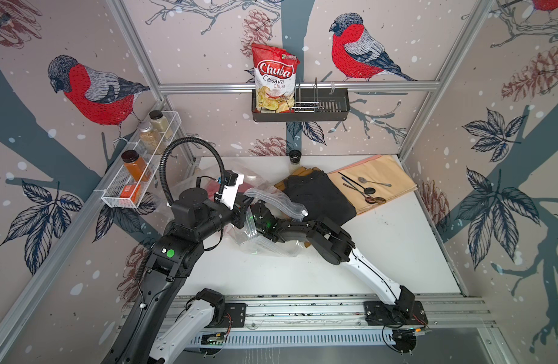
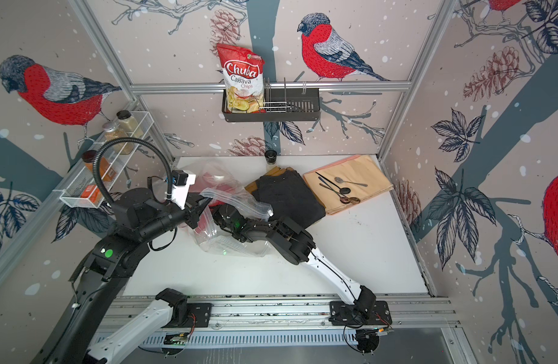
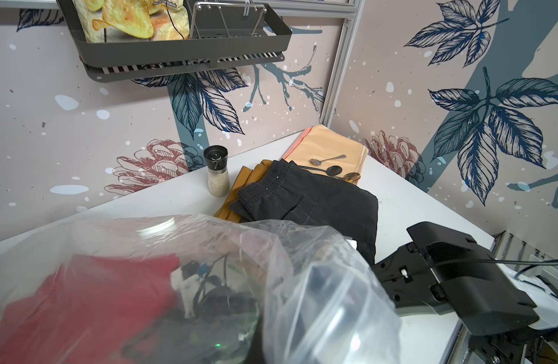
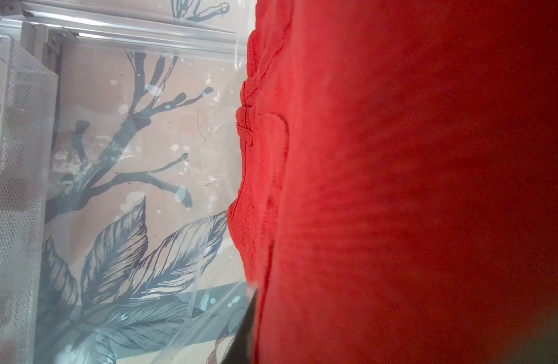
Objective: Take the trousers out of the vacuum bag
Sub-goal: Take out the trousers from the vacuum bag.
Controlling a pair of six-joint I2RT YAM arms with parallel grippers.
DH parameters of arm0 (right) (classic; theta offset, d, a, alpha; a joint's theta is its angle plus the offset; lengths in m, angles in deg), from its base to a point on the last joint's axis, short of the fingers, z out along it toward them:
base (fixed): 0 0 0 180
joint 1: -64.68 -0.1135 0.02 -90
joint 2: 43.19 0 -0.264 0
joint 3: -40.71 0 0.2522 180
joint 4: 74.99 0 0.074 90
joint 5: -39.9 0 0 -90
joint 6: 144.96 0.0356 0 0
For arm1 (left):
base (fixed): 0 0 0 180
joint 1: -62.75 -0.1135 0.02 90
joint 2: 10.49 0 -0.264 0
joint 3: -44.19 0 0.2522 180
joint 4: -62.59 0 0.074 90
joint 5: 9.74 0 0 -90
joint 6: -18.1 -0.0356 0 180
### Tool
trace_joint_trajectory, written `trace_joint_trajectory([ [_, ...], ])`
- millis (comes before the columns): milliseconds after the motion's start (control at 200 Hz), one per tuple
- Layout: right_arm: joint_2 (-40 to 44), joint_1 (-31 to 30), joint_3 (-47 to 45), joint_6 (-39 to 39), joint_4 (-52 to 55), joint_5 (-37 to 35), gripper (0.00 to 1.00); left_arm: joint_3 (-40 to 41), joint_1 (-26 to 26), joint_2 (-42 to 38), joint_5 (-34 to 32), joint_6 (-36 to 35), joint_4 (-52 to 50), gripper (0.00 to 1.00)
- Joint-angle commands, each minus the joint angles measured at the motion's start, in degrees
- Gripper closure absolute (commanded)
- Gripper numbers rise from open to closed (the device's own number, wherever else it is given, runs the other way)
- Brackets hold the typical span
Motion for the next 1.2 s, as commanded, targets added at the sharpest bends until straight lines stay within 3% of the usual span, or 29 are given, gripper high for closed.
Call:
trace_joint_trajectory([
  [0,0.97,-0.24,1.08,-6.82,8.31,-1.82,0.97,1.70,-0.04,-0.21,-0.59,-0.02,3.02,1.00],
  [145,5.36,-1.31,-1.09,-12.44,10.07,-5.14,1.00,4.16,-0.01,-0.46,-3.15,0.25,3.21,1.00],
  [410,13.36,-2.48,-8.49,-15.86,9.83,-5.23,1.00,6.90,-0.05,0.04,-7.54,1.28,4.86,1.00],
  [930,35.92,-4.33,-24.78,-25.96,13.31,-7.51,1.00,9.42,-0.03,2.12,-18.89,2.27,4.99,1.00],
  [1196,46.94,-4.61,-30.20,-30.97,17.51,-6.22,1.00,12.05,0.02,2.41,-19.72,3.89,5.87,1.00],
])
